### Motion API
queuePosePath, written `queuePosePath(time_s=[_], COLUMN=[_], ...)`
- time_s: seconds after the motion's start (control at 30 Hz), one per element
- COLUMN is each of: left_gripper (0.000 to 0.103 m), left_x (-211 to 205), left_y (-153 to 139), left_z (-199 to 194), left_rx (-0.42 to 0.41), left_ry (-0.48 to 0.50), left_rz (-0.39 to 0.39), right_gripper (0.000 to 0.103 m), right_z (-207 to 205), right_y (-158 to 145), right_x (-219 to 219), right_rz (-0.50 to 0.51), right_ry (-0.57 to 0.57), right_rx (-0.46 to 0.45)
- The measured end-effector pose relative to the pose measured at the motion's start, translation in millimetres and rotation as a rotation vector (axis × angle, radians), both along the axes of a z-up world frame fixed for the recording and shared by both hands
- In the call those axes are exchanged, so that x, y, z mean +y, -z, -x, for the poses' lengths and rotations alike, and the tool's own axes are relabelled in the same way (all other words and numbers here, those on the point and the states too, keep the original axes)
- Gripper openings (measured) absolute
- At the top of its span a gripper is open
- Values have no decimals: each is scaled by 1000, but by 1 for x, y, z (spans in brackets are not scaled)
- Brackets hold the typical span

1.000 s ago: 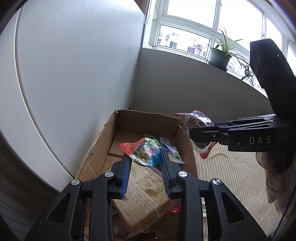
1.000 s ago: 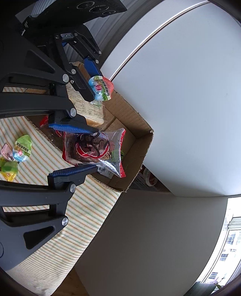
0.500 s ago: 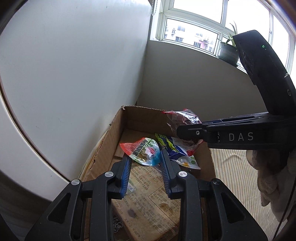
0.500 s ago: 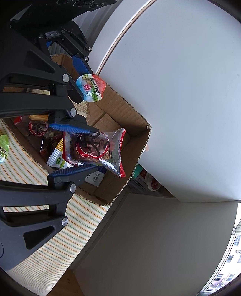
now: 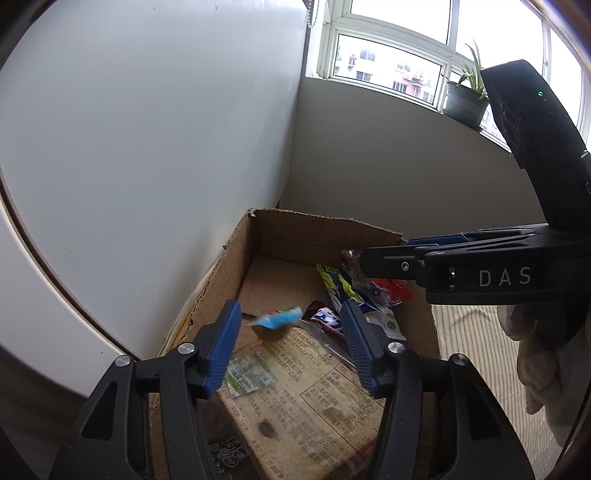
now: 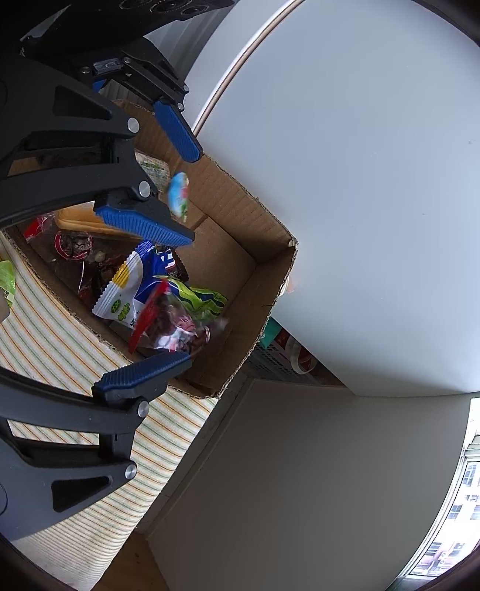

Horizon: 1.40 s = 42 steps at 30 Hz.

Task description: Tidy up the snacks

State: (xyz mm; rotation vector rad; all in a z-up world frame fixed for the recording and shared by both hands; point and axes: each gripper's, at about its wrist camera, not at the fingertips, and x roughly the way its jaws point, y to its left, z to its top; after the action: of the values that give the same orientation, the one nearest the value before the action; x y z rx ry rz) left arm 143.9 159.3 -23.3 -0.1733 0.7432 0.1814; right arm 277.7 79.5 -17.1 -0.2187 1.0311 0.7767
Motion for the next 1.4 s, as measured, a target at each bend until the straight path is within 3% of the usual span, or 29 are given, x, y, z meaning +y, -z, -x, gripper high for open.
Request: queuePosePath(time_s=[0.53, 0.9, 1.23, 1.4], left_gripper=[63, 63, 63, 63], left_x=[-11, -45, -79, -102], left_y=[-13, -20, -16, -4], left_z=[18, 69, 110, 121], left_rx=[-37, -110, -141, -110], left_ry=[3, 64, 140, 212], left_rz=[-28, 11, 47, 51], right_gripper=[72, 72, 72, 72], right_z=[16, 70, 108, 112], right_y=[-22, -44, -18, 5], right_x=[-33, -102, -151, -164], right_rz=[-15, -25, 14, 27], right_ry=[43, 89, 109, 115], right_rx=[-27, -77, -40, 35])
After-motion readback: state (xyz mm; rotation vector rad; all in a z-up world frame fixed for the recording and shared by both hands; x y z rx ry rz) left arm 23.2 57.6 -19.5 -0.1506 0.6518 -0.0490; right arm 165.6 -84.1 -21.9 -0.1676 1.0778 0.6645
